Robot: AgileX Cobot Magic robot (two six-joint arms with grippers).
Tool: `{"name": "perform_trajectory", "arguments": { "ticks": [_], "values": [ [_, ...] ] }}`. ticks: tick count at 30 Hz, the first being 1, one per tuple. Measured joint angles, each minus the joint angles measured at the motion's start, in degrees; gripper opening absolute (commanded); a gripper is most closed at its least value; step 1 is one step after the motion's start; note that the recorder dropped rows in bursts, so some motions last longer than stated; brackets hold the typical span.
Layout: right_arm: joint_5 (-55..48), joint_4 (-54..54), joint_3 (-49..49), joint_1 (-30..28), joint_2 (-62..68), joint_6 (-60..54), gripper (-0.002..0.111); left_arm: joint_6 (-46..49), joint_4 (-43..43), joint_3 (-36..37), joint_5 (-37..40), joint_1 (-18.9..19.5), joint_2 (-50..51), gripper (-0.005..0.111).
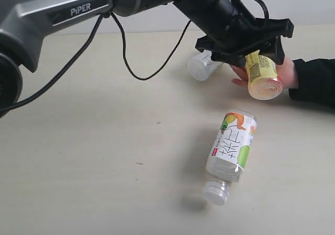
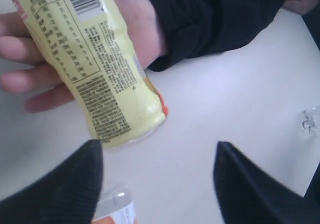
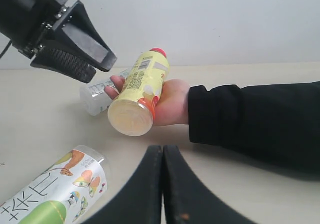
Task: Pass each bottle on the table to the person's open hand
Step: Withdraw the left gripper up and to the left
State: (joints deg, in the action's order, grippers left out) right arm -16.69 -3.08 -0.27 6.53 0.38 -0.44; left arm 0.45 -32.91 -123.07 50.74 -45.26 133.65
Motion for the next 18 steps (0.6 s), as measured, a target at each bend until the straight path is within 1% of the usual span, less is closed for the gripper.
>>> {"name": "perform_trajectory", "arguments": {
  "ticks": [3, 8, 12, 15, 18],
  "values": [
    [0.0, 0.0, 0.0, 0.0, 0.0, 0.0, 0.0, 1.03, 1.57, 0.0, 2.44, 0.0, -1.21, 0.002],
    [0.0, 0.0, 0.0, 0.0, 0.0, 0.0, 0.0, 2.96, 2.89, 0.0, 6.67, 0.0, -2.8, 0.0],
    [0.0, 0.0, 0.0, 0.0, 0.0, 0.0, 0.0, 4.23, 3.2, 0.67, 7.48, 0.0, -3.65, 0.0],
    [0.0, 0.0, 0.0, 0.0, 0.0, 0.0, 0.0, 7.24, 3.29, 5.25, 5.24, 0.0, -6.22, 0.0],
    [0.0, 0.0, 0.0, 0.0, 0.0, 0.0, 0.0, 10.03, 3.29, 13.07, 0.16, 0.0, -10.66, 0.0]
  ]
}}
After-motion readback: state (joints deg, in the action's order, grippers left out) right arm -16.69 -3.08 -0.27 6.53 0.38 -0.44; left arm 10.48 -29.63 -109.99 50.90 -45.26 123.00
